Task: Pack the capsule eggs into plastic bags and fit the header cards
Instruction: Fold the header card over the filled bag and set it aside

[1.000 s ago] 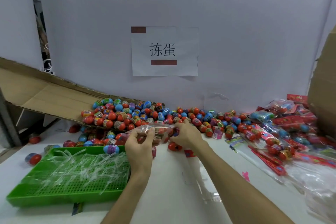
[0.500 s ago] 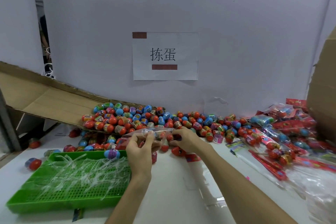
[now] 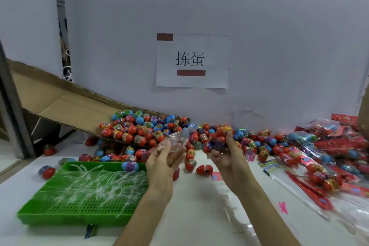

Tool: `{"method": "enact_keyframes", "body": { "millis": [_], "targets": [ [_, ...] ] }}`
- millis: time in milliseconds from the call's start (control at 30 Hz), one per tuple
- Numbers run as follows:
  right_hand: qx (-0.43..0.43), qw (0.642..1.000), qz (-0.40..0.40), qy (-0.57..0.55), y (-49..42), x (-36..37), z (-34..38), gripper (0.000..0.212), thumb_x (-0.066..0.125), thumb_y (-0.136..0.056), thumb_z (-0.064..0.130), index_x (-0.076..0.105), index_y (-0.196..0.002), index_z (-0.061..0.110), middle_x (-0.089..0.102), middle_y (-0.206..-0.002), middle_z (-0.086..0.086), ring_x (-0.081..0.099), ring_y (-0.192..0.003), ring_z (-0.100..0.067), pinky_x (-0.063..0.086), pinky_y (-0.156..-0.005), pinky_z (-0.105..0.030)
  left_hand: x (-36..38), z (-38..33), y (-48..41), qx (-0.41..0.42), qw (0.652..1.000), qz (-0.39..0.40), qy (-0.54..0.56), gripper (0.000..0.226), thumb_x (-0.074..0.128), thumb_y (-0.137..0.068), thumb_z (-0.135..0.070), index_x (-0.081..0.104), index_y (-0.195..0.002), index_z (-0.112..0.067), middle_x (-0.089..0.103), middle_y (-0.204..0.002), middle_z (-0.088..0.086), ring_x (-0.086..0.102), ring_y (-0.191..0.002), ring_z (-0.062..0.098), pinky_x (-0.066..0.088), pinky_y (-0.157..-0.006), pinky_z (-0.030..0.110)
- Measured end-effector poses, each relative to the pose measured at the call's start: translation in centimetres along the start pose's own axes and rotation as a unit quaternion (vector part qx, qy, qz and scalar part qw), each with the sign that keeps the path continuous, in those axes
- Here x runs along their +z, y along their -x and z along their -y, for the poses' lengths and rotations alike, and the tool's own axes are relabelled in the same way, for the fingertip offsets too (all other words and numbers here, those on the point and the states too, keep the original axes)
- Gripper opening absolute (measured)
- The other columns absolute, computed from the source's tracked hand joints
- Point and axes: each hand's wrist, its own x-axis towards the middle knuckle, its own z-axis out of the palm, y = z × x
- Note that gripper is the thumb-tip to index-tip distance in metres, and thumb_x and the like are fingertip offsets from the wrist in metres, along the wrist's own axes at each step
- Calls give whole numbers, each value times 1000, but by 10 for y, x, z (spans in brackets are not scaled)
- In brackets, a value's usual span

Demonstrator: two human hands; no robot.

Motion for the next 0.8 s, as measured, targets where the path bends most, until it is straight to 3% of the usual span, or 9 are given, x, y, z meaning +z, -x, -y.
{"method": "enact_keyframes", "body": {
  "millis": [100, 233, 400, 533, 700, 800],
  "targets": [
    [43, 989, 40, -137, 10, 0, 2, 50, 63, -90, 50, 67, -114, 6, 66, -88, -9, 55, -59, -11, 52, -58, -17, 0, -1, -1, -23, 1000, 1, 2, 32, 59, -105, -23, 68, -122, 3, 77, -107, 24, 78, -96, 30, 64, -72, 29],
    [69, 969, 83, -222, 16, 0, 2, 46, 63, -91, 48, 68, -115, 9, 60, -90, -6, 54, -63, -11, 50, -57, -17, 2, 0, 2, -77, 997, 14, 16, 41, 52, -108, -28, 63, -131, 3, 77, -109, 21, 77, -99, 28, 65, -73, 29],
    [57, 975, 108, -186, 20, 7, 3, 48, 61, -91, 52, 77, -108, 10, 64, -94, -6, 55, -64, -11, 51, -61, -18, 5, 2, 9, -131, 990, 47, 14, 37, 51, -108, -28, 64, -124, 3, 75, -114, 25, 77, -101, 32, 65, -80, 36],
    [19, 990, 46, -131, 21, 11, 5, 52, 57, -90, 53, 72, -112, 8, 63, -93, -9, 56, -64, -11, 52, -59, -18, 5, 5, 10, -144, 987, 73, 5, 39, 51, -107, -25, 62, -127, 6, 73, -118, 27, 73, -109, 36, 57, -95, 43],
    [-11, 995, 13, -102, 21, 13, 6, 61, 58, -86, 53, 63, -124, 5, 66, -96, -12, 58, -66, -13, 53, -59, -19, 8, 9, 10, -116, 990, 82, -22, 29, 52, -106, -20, 63, -120, 4, 74, -115, 25, 75, -105, 33, 62, -83, 37],
    [-2, 996, 32, -86, 21, 15, 1, 57, 58, -87, 53, 67, -118, 6, 67, -94, -12, 60, -67, -14, 55, -62, -22, 7, 11, 12, -90, 988, 106, -60, 29, 53, -105, -15, 63, -127, 2, 75, -116, 22, 74, -108, 33, 62, -88, 37]
  ]
}}
